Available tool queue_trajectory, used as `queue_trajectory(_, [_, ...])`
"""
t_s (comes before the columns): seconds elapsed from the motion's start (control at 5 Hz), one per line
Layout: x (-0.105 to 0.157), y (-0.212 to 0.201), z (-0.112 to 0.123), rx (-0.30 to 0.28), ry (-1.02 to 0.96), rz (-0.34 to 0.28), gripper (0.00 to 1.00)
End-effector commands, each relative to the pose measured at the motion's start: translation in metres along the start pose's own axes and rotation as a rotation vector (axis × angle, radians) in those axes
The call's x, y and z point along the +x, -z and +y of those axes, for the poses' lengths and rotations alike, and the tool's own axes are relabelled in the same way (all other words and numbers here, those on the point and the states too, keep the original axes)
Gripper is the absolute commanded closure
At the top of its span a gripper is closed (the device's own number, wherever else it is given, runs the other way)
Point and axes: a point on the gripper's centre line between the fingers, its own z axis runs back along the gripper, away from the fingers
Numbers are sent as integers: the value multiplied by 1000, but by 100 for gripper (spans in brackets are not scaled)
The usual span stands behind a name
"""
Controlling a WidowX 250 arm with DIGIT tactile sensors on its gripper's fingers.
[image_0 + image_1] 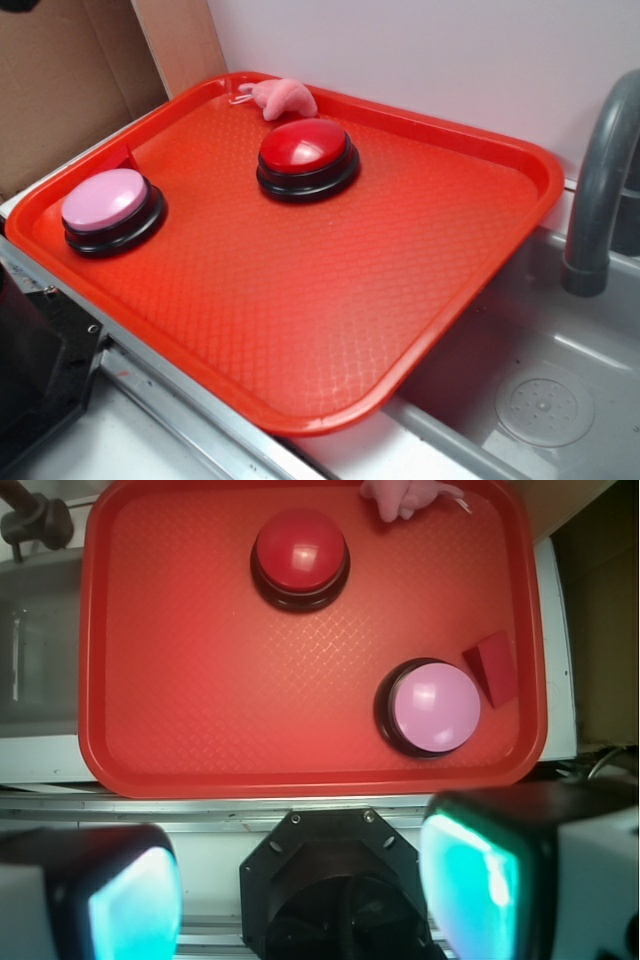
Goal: Push the pink button.
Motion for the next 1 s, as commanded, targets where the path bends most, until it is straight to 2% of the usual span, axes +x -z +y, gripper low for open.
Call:
queue_trajectory(0.0, [0,0,0,0,0,0,0])
queue_trajectory(0.2, [19,39,11,-12,118,80,0])
queue_trajectory(0.4, [35,71,38,2,140,91,0])
queue_trajectory(0.6, [63,91,41,35,174,85,0])
queue_trajectory(0.8, [74,98,33,91,231,131,0])
